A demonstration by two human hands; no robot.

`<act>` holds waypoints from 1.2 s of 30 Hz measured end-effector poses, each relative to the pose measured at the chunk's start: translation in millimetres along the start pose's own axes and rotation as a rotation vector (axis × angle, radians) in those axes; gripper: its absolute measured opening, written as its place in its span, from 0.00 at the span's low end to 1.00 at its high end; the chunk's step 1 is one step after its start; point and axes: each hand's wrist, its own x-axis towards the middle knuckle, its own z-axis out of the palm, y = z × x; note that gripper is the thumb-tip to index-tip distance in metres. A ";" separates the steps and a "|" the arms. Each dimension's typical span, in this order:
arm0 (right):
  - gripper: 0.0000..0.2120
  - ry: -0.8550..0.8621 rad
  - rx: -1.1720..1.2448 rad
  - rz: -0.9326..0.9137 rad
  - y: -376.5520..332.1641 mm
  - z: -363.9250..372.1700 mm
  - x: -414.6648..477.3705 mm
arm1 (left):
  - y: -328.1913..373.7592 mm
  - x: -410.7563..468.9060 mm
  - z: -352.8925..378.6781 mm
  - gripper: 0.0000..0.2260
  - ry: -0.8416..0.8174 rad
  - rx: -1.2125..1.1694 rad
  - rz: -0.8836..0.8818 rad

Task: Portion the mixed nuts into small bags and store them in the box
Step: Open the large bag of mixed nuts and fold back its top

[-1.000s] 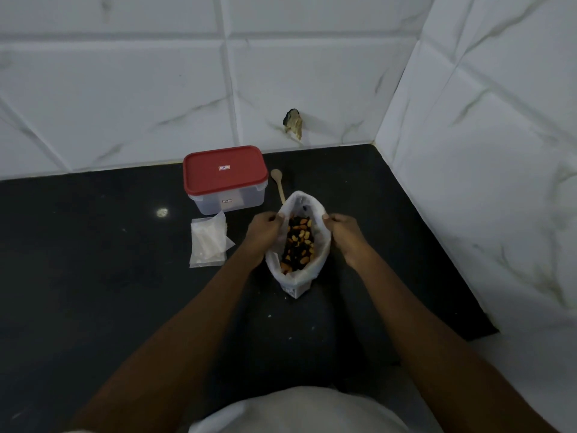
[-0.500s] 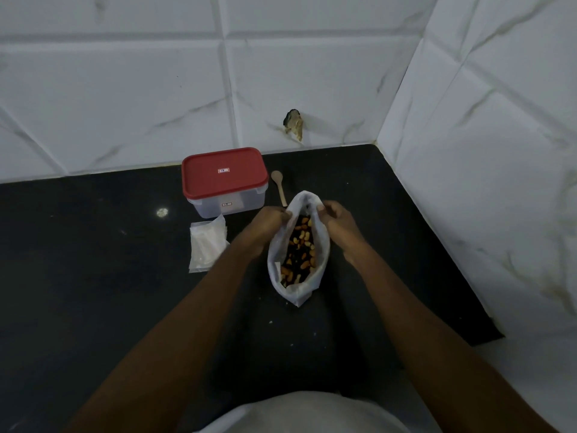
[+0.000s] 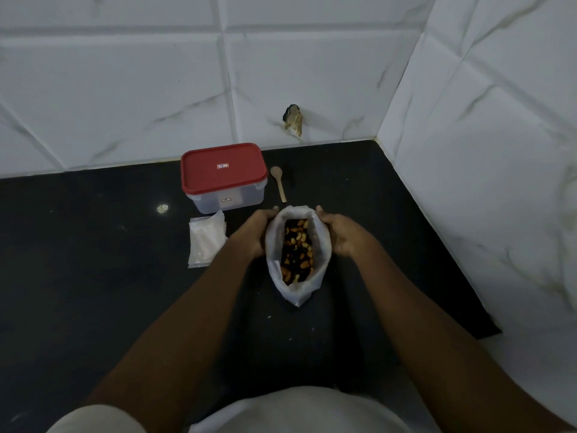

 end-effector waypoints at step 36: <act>0.07 0.007 0.243 -0.006 78.6 -0.8 -50.4 | -77.9 -48.2 -12.8 0.08 -0.004 -0.030 0.085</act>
